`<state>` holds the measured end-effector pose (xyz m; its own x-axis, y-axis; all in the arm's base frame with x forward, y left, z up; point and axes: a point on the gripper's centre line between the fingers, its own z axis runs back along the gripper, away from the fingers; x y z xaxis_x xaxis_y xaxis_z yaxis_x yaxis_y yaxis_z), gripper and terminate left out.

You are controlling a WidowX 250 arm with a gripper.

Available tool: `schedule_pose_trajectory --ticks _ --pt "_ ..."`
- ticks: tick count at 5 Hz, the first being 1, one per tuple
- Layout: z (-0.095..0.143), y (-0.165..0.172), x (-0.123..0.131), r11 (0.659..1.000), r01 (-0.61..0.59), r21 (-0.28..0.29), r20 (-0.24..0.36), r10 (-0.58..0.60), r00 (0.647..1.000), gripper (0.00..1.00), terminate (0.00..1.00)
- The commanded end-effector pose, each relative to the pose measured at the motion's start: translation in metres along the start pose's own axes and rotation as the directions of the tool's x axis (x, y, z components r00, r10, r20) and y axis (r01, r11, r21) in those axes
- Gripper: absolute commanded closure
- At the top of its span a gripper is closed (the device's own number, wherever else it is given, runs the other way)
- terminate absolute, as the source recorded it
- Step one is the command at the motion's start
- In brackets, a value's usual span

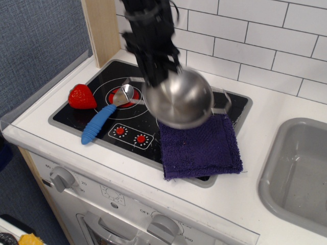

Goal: Move the colander behind the spoon and strawberry

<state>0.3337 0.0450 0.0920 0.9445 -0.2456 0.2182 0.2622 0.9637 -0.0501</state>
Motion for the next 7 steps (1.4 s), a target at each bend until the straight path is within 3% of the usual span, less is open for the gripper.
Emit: schedule_pose_trajectory --ticks 1,2,4,7 --pt "0.019 0.077 0.014 0.977 -0.199 0.074 0.081 0.193 0.978 1.00 0.00" --pt "0.001 0.090 0.018 0.973 -0.220 0.074 0.039 0.218 0.975 1.00 0.00" --pt "-0.007 0.118 0.032 0.957 -0.267 0.114 0.054 0.262 0.963 1.00 0.00" --pt "-0.025 0.127 0.031 0.951 -0.294 0.100 0.027 0.293 0.956 1.00 0.00"
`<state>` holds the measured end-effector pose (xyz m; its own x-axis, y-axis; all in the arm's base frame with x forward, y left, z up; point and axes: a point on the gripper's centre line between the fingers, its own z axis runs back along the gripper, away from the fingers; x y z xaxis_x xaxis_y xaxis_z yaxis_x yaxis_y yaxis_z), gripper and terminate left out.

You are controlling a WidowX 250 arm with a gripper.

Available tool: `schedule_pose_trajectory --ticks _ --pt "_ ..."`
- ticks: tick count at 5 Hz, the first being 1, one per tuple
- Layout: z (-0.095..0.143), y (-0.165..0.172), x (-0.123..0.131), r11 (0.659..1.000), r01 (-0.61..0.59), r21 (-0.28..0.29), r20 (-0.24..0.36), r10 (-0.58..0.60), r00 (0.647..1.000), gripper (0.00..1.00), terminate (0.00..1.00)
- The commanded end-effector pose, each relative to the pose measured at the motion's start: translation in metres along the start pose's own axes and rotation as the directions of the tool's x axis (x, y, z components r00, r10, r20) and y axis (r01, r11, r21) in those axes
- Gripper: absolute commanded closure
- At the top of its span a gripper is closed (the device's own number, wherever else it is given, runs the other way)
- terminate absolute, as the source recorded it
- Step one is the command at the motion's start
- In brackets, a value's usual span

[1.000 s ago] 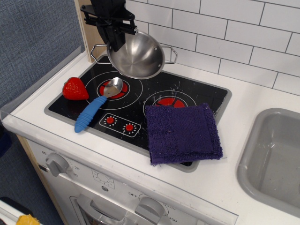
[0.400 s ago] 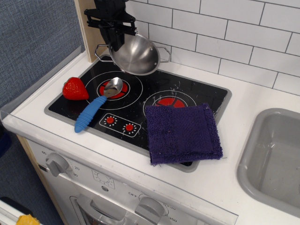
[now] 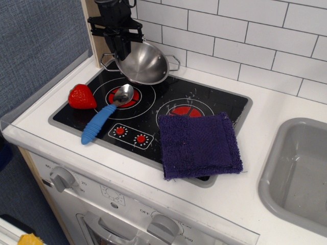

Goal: Move the colander behind the spoon and strawberry

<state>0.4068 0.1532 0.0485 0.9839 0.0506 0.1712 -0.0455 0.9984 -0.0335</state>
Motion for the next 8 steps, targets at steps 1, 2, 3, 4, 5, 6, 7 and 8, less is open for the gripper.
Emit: schedule_pose_trajectory --ticks 1,2,3,4,5,6,7,8 --pt "0.019 0.002 -0.003 1.000 0.007 0.018 0.045 -0.008 0.999 0.00 0.00" --pt "0.025 -0.003 -0.004 0.999 0.027 0.027 0.065 -0.029 0.997 0.00 0.00" --pt "0.040 -0.011 -0.005 0.997 0.064 0.053 0.111 -0.070 0.991 0.00 0.00" --pt "0.054 -0.016 -0.008 0.993 0.081 0.084 0.138 -0.092 0.986 0.00 0.00" --pt "0.067 -0.021 -0.012 0.987 0.098 0.124 0.129 -0.114 0.985 0.00 0.00" --pt "0.071 -0.029 -0.016 0.982 0.135 0.136 0.096 -0.148 0.984 0.00 0.00" --pt "0.071 -0.034 -0.019 0.977 0.155 0.145 0.087 -0.169 0.982 0.00 0.00" --pt "0.071 -0.034 -0.019 0.977 0.155 0.145 0.087 -0.169 0.982 0.00 0.00"
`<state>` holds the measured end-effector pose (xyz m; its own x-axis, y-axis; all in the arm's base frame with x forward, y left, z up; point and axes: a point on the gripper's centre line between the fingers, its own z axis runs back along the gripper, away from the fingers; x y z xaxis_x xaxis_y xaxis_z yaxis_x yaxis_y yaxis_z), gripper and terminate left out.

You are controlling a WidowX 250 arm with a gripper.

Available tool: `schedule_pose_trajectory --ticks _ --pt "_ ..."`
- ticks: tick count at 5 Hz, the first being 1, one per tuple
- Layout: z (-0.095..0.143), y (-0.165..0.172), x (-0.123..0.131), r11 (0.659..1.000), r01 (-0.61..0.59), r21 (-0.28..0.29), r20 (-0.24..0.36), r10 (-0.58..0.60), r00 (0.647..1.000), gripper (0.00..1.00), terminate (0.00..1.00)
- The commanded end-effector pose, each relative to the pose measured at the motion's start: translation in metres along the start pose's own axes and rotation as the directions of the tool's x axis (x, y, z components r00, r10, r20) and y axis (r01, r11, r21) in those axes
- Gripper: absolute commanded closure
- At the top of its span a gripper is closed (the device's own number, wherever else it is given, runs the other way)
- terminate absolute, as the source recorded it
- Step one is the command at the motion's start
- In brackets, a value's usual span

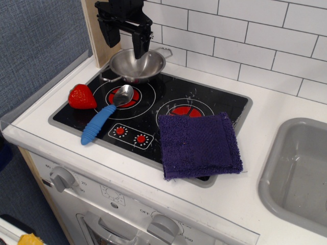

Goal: Move the colander behind the spoon and strawberry

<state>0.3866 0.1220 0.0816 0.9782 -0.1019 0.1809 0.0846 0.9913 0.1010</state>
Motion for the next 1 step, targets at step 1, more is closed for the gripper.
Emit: schedule_pose_trajectory --ticks 1 --pt "0.0355 0.0013 -0.0021 0.999 0.006 0.035 0.082 -0.008 0.997 0.00 1.00"
